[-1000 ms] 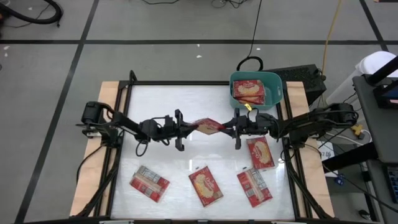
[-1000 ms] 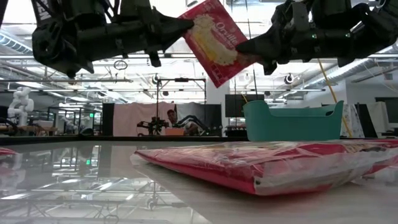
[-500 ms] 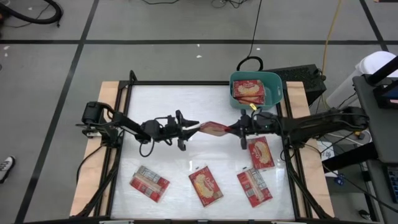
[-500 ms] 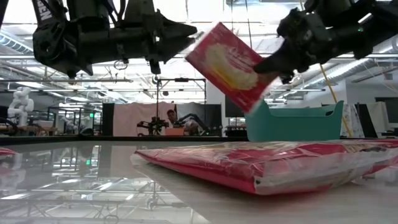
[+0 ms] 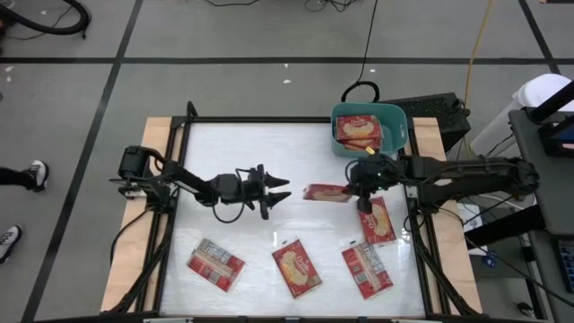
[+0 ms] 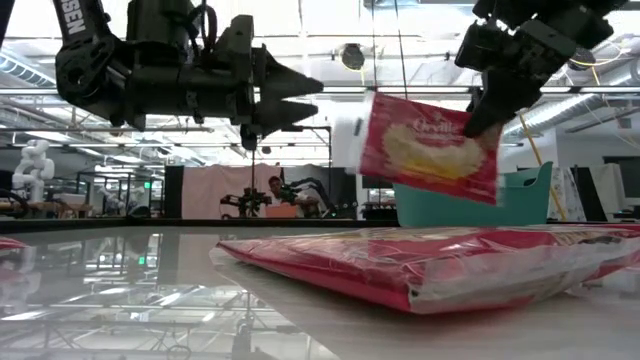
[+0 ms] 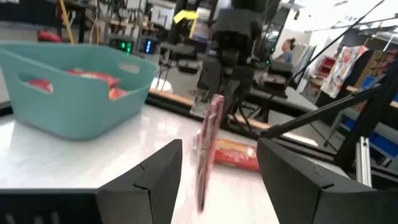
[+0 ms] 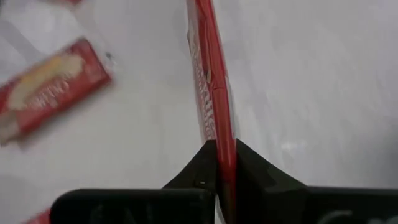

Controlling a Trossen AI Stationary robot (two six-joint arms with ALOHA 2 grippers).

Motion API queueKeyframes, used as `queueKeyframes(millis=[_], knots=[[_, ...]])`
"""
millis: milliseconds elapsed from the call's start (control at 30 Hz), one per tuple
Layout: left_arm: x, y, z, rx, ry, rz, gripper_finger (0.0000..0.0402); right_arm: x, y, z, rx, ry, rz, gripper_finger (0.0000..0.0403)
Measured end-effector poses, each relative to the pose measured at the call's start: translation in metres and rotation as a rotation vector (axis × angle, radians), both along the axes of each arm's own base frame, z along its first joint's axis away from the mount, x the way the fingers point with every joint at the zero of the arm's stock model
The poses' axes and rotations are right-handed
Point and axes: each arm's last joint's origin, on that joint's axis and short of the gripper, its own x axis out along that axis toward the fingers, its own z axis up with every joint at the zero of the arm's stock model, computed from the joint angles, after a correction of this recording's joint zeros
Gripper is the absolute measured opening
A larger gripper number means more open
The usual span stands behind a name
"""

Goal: Sort popcorn bags into baskets
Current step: Put the red popcorn bag into the green bin

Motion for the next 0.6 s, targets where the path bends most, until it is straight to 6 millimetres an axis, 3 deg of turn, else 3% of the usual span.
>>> queueKeyframes(millis=[200, 433, 600], knots=[[0.000, -0.002, -0.008, -0.024, 0.080, -0.005, 0.0200, 0.002, -0.004, 0.022, -0.080, 0.123, 0.019, 0.0015], [0.000, -0.008, -0.010, -0.022, 0.101, -0.026, 0.0164, -0.006, -0.025, 0.072, -0.271, 0.199, -0.025, 0.0015], [0.000, -0.006, -0.008, -0.015, 0.084, 0.018, 0.0149, -0.014, -0.036, 0.099, -0.249, 0.165, -0.057, 0.0016]])
